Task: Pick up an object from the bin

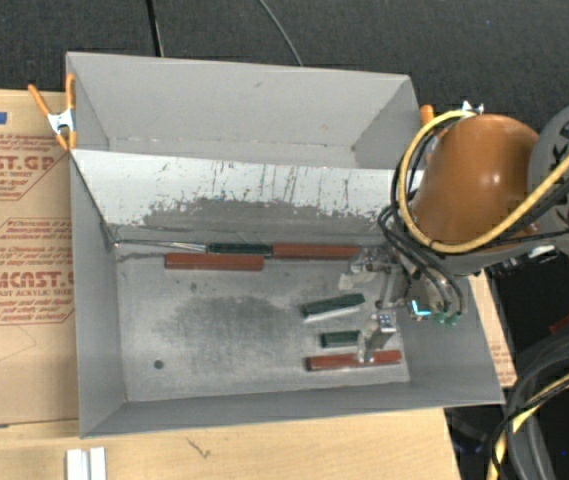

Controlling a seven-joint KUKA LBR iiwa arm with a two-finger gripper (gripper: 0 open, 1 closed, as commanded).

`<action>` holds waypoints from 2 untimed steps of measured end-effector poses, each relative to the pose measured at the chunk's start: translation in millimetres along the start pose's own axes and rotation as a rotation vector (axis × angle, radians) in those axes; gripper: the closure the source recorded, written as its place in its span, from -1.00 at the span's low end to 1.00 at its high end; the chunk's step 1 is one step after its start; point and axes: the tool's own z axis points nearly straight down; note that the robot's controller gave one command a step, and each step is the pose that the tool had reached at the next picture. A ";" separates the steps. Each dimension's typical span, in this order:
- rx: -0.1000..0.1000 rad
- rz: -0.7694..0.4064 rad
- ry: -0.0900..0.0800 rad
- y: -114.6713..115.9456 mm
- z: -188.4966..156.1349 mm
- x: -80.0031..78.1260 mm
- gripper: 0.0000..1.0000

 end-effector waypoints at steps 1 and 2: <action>0.001 0.000 -0.008 0.0 -3.7 -1.7 -1.00; 0.001 -0.022 -0.015 -11.0 48.5 -4.8 -1.00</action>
Offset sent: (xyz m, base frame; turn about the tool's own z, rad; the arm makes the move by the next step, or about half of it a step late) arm 0.0050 -0.0310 -0.1483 -0.0605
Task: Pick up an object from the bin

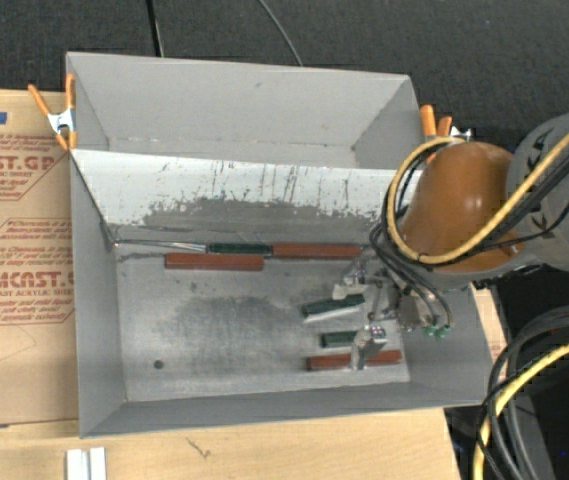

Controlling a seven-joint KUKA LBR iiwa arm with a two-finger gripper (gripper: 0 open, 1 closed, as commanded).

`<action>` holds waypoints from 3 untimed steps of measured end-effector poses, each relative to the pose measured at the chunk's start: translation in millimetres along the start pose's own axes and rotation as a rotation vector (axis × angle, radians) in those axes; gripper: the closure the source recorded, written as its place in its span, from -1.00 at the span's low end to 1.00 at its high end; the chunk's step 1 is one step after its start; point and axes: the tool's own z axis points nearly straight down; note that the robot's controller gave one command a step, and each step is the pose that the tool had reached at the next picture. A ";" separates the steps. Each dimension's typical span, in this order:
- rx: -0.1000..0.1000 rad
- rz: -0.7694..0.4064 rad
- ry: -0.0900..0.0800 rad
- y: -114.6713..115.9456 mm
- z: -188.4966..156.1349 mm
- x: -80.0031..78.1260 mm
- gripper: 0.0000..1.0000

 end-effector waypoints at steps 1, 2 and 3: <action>0.000 -0.023 0.004 -15.7 68.7 -5.6 -1.00; 0.003 -0.148 -0.027 -3.7 92.6 -0.6 1.00; 0.002 -0.149 -0.016 -3.9 94.8 2.5 -1.00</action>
Offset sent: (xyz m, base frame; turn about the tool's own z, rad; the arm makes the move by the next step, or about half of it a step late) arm -0.0082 -0.0037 -0.0998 -0.1501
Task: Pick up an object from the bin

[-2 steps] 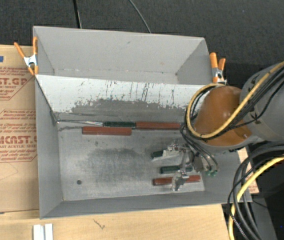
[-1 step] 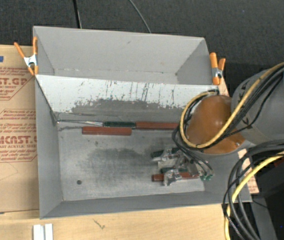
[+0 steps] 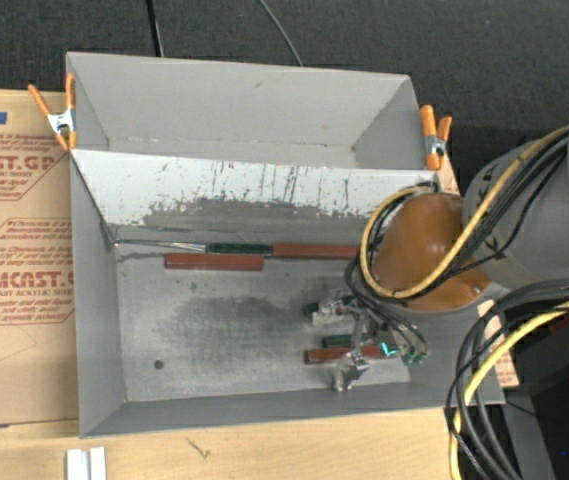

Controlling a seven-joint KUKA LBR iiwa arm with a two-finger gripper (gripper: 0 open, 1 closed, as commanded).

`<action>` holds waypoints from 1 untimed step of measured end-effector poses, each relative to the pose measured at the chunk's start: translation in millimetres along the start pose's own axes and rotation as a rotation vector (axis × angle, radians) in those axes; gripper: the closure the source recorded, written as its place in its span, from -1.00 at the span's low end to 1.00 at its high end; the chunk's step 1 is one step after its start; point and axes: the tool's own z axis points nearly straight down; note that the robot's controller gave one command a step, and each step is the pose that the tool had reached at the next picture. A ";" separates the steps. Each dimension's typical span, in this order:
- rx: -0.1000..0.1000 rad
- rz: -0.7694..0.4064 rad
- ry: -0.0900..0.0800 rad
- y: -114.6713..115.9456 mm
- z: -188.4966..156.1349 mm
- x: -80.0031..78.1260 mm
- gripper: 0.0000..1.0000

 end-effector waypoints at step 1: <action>0.000 0.001 -0.007 0.4 -1.6 -2.3 1.00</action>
Offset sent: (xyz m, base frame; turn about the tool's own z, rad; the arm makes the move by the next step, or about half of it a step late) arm 0.0000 0.0000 0.0000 0.0000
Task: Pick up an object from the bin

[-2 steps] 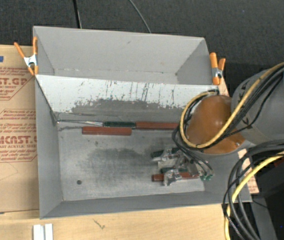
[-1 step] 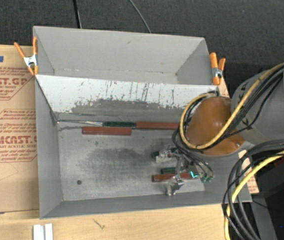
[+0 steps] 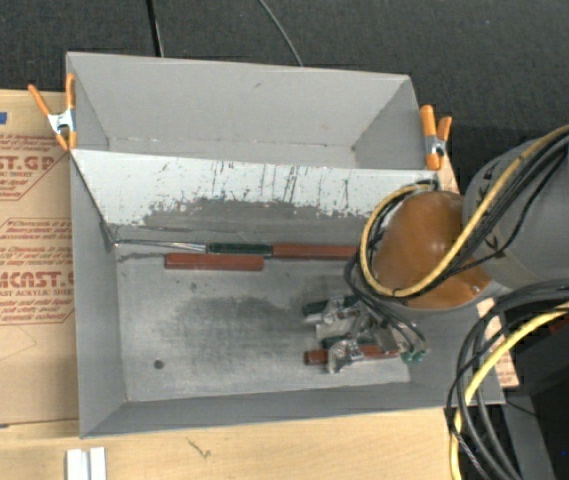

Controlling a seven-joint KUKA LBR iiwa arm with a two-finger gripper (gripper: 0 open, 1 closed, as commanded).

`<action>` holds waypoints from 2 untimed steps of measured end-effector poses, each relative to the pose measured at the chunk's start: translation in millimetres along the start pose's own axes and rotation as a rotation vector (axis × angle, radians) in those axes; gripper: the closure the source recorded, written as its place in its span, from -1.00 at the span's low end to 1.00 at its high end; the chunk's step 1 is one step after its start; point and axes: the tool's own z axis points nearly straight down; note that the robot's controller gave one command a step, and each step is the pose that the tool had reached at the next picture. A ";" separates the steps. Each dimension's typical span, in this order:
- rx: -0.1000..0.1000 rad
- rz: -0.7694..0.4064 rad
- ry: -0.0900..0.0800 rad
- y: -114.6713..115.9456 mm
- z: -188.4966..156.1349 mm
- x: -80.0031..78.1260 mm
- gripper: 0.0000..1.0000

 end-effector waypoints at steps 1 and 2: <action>0.000 -0.001 0.007 0.0 1.7 2.2 -1.00; 0.000 0.000 0.001 0.2 0.1 0.2 1.00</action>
Offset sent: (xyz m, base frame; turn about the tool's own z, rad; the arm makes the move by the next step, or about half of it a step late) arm 0.0000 0.0000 0.0000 0.0000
